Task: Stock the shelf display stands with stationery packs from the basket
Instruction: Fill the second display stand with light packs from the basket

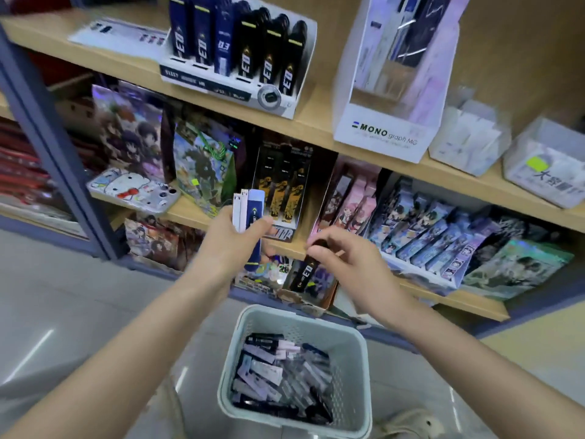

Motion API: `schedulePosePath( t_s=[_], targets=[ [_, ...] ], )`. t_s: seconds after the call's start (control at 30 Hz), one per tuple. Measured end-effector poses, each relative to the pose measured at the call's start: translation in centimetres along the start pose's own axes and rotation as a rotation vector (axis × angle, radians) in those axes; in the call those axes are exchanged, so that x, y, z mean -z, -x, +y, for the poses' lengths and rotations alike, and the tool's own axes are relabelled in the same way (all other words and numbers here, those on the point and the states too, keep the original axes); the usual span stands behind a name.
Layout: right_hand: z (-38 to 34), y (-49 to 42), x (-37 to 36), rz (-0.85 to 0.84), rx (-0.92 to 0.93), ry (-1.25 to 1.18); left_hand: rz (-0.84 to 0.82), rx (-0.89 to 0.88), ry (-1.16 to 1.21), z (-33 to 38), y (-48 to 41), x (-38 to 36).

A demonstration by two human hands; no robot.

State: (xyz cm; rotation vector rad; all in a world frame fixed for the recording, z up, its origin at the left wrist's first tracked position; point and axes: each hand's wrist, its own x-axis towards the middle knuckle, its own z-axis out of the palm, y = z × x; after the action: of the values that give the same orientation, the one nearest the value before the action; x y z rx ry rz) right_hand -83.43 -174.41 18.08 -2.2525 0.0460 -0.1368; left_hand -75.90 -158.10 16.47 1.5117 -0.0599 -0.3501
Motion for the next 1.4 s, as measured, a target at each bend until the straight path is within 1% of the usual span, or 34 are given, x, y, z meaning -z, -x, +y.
schedulePosePath(
  t_s=[0.13,0.33,0.37,0.47,0.57,0.8,1.0,1.13,1.27,1.4],
  targets=[
    [-4.9,-3.3,0.9,0.122,0.155,0.0,0.034,-0.071,0.023,1.9,-1.2,2.2],
    [-11.3,-10.0,2.7,0.287,0.332,-0.072,0.045,-0.105,0.139,2.9,-2.2,3.8],
    [-12.0,-11.3,2.9,0.317,0.35,-0.055,0.048,-0.106,0.149,3.0,-2.3,4.0],
    [-13.3,-14.7,3.1,0.377,0.389,0.101,0.053,-0.112,0.186,3.2,-2.6,4.4],
    [-13.8,-16.9,3.2,0.372,0.387,0.212,0.077,-0.091,0.224,3.1,-2.8,4.7],
    [-14.7,-18.4,4.4,0.275,0.403,0.346,0.1,-0.055,0.265,3.2,-3.3,4.6],
    [-15.3,-19.0,4.0,0.211,0.404,0.424,0.096,-0.04,0.262,3.5,-3.5,4.4],
    [-14.8,-19.6,3.7,0.243,0.414,0.409,0.085,-0.016,0.275,3.1,-3.6,4.1],
    [-14.5,-19.8,3.5,0.296,0.463,0.508,0.079,0.011,0.275,2.9,-3.6,4.1],
    [-14.9,-20.0,3.9,0.284,0.506,0.528,0.098,0.058,0.31,2.9,-3.6,4.4]
  ],
)
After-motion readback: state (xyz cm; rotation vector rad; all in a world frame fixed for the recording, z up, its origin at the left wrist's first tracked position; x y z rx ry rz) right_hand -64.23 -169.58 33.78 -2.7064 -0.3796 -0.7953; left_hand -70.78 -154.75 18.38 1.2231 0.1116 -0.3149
